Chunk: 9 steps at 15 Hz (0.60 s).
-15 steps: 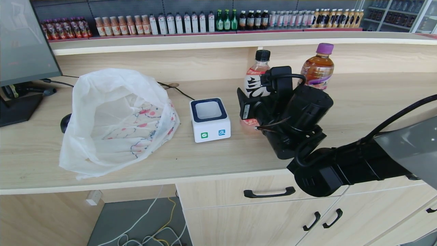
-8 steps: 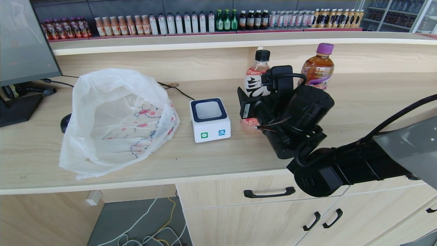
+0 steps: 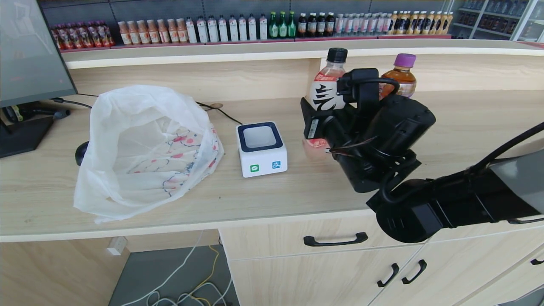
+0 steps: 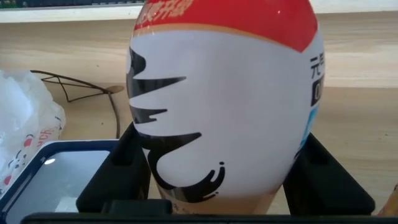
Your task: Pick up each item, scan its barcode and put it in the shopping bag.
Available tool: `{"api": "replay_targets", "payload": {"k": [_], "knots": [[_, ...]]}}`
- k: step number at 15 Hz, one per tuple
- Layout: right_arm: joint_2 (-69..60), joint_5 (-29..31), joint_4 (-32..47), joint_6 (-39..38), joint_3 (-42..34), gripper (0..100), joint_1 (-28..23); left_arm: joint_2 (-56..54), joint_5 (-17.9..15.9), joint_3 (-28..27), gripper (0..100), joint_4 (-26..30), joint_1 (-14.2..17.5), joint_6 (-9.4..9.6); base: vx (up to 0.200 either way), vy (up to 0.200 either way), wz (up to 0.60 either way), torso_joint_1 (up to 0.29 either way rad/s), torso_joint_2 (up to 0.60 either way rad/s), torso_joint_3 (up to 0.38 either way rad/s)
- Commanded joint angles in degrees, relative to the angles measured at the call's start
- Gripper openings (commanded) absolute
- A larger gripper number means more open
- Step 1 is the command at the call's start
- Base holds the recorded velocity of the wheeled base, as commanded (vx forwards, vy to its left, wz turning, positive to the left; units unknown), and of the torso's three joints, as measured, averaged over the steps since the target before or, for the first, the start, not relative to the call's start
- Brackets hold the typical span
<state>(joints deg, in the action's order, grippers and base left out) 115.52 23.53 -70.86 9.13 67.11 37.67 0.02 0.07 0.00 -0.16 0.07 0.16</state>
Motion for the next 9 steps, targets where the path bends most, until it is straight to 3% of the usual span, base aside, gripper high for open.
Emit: {"api": "replay_targets", "payload": {"k": [1,9], "knots": [[-3.6,-0.1,-0.1,0.0,-1.8,0,0.0,0.0,0.0,0.0,100,0.0,0.0,0.02,0.000,0.000,0.00,0.000,0.00,0.000],[-21.1,-1.3,-0.2,-1.1,-22.1,0,0.4,0.0,0.0,0.0,100,0.0,0.0,0.02,0.000,0.000,0.00,0.000,0.00,0.000]]}}
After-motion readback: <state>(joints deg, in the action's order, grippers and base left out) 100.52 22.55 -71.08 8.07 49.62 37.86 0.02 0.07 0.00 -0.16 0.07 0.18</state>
